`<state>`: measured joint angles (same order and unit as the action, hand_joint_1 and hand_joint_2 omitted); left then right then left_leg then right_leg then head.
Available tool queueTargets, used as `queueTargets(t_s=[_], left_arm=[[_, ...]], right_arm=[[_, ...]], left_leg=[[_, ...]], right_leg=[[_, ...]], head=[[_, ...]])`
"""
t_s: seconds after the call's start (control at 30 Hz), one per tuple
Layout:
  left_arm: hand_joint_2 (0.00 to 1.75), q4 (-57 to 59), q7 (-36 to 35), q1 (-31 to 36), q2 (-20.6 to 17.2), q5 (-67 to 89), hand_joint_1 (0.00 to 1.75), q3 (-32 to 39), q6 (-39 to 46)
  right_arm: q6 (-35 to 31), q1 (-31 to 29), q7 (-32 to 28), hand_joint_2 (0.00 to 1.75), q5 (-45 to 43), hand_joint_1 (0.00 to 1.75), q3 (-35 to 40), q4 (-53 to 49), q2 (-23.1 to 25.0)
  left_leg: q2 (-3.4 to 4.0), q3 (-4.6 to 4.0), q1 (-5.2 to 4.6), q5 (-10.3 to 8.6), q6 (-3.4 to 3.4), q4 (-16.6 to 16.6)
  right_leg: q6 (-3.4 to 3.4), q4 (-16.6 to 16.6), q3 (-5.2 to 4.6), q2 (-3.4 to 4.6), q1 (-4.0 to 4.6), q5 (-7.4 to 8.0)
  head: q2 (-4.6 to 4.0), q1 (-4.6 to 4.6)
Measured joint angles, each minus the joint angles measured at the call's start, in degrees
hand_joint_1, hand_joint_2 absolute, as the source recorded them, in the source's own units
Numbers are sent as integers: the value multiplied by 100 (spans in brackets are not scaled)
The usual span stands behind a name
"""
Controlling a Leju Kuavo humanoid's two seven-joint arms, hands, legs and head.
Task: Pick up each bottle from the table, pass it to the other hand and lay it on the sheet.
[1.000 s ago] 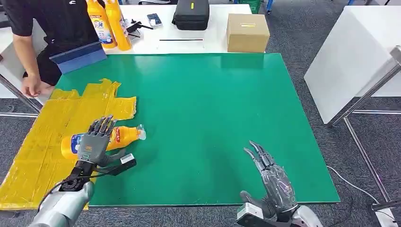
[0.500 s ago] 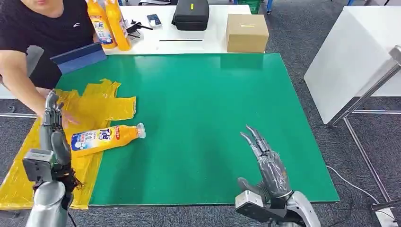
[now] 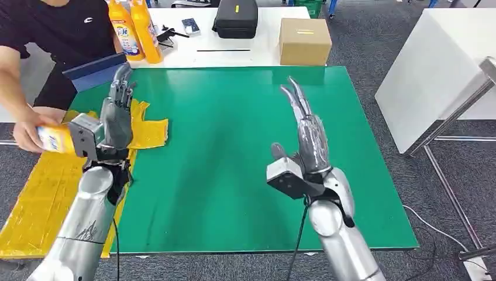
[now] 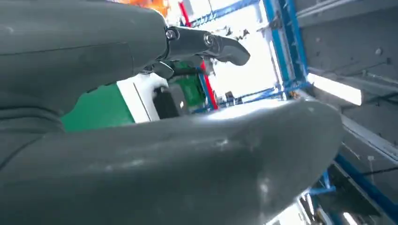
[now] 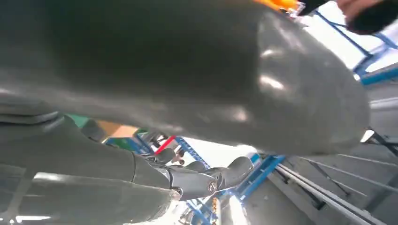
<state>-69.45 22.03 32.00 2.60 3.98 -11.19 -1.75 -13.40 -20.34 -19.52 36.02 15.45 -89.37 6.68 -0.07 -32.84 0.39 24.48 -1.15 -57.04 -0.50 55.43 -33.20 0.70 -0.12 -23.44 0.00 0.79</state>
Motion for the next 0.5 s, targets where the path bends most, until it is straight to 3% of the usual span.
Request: queueTargets(t_s=[0.13,0.5], left_arm=[[0,333,-9,176,83,-164,0,-50,15],[0,327,-66,11,63,-278,0,-70,352]], right_arm=[[-127,-452,-59,0,-90,0,181,693,238],[-420,-751,30,0,-398,0,656,1387,555]], left_leg=[[6,0,0,0,0,0],[-1,-23,2,1,0,2]], right_leg=[[1,1,-2,3,0,1],[-1,2,-24,1,2,-1]], head=[[0,-4],[0,-2]])
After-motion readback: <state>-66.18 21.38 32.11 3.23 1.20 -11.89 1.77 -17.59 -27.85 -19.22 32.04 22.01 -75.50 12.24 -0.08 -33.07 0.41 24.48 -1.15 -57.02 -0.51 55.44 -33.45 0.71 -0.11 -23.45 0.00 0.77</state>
